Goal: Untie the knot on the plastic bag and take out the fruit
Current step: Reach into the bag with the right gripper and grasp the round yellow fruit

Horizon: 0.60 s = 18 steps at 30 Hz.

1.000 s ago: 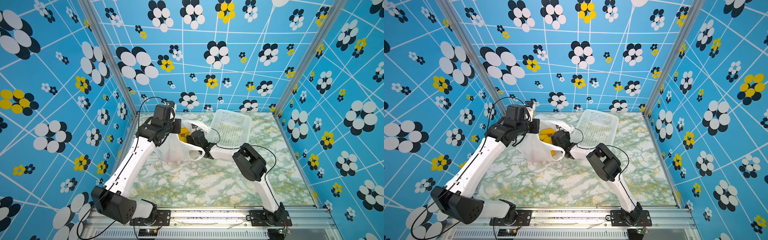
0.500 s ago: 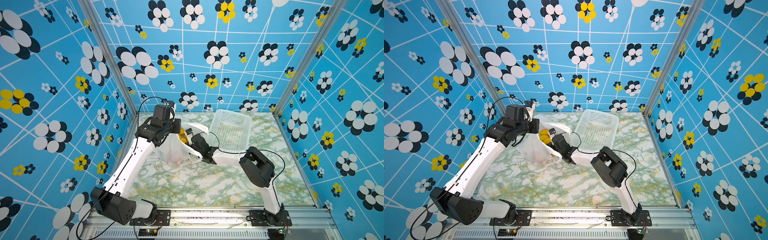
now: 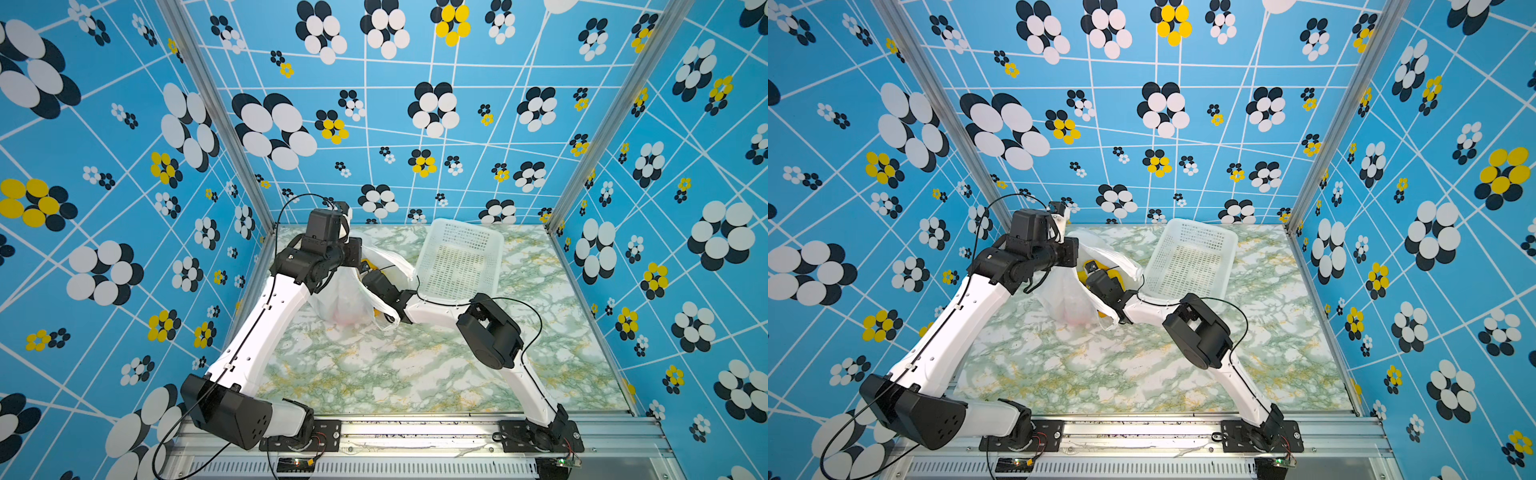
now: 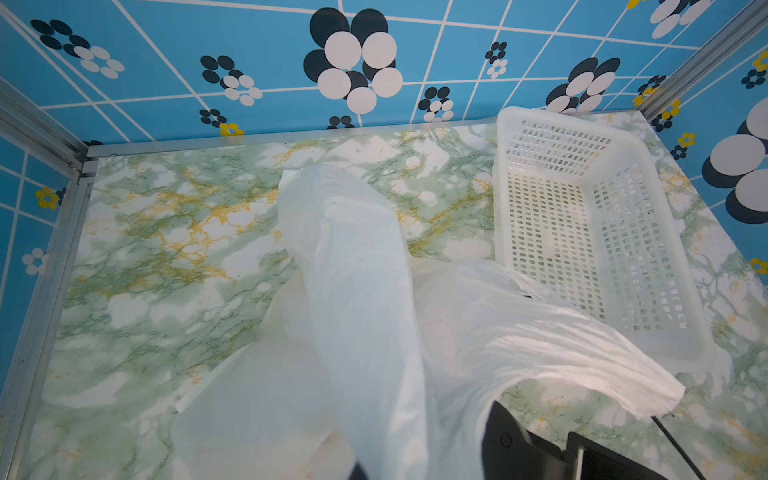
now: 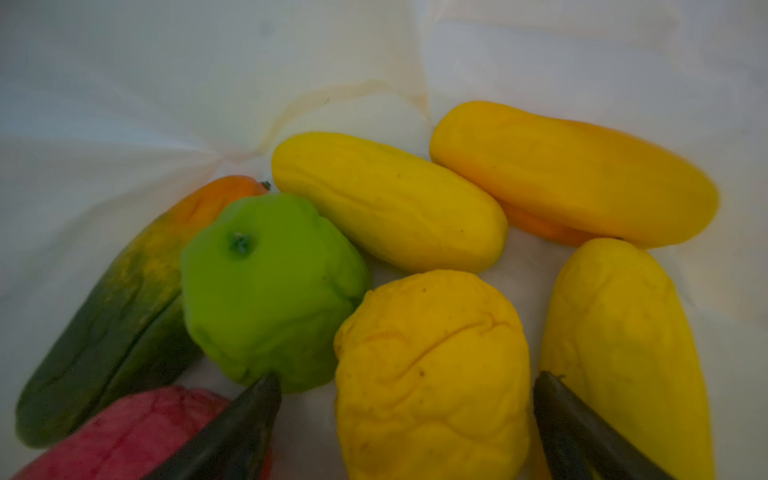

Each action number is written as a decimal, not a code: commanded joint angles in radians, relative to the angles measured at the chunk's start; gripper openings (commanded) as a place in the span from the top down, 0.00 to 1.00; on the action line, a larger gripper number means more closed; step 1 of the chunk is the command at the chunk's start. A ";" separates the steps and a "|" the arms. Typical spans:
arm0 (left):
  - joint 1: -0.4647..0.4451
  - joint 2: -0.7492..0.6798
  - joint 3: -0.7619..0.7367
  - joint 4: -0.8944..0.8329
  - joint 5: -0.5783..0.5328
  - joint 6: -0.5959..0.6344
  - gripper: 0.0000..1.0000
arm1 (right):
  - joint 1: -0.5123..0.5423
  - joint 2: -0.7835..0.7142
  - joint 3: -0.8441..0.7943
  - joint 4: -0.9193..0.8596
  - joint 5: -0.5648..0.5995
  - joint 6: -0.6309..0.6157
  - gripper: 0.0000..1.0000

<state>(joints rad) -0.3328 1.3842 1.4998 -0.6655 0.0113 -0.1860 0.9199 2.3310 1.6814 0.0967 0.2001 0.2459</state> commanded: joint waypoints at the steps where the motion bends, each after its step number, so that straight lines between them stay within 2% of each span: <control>1: 0.006 -0.020 -0.001 0.011 -0.004 0.010 1.00 | 0.002 0.031 0.034 -0.048 0.019 0.054 0.10; 6: 0.006 -0.022 -0.001 0.011 -0.002 0.010 1.00 | 0.002 0.050 0.056 -0.067 0.022 0.080 0.22; 10: 0.006 -0.022 -0.002 0.011 -0.002 0.010 1.00 | 0.000 0.038 0.046 -0.066 0.031 0.082 0.37; 18: 0.006 -0.006 -0.001 0.008 -0.005 0.011 1.00 | 0.000 -0.091 -0.065 -0.004 -0.012 0.085 0.53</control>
<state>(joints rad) -0.3328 1.3842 1.4998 -0.6655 0.0113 -0.1860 0.9199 2.3108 1.6581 0.0937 0.2031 0.3271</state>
